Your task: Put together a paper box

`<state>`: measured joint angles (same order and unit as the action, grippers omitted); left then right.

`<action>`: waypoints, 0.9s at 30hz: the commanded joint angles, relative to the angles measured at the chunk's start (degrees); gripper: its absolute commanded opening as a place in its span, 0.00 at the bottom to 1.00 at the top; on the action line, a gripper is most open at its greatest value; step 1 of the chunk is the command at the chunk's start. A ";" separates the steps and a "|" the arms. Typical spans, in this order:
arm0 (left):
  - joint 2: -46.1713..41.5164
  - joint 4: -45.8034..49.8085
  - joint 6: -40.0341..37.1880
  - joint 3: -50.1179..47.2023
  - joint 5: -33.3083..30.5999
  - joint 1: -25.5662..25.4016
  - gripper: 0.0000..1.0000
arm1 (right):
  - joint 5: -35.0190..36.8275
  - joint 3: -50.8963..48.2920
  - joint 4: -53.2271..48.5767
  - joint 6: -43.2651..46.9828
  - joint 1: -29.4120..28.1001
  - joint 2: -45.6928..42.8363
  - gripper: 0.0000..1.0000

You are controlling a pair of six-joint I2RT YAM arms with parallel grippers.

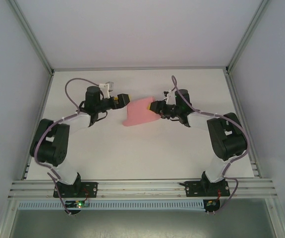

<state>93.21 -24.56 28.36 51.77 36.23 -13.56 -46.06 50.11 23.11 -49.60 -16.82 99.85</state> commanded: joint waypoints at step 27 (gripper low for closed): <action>-4.40 18.11 -66.00 4.56 -43.83 -29.20 0.94 | -3.46 6.75 -26.89 -16.14 6.80 -12.87 0.36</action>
<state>89.32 -5.91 -36.93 56.40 -6.70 -42.02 -47.33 55.55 -2.13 -61.63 -10.59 88.23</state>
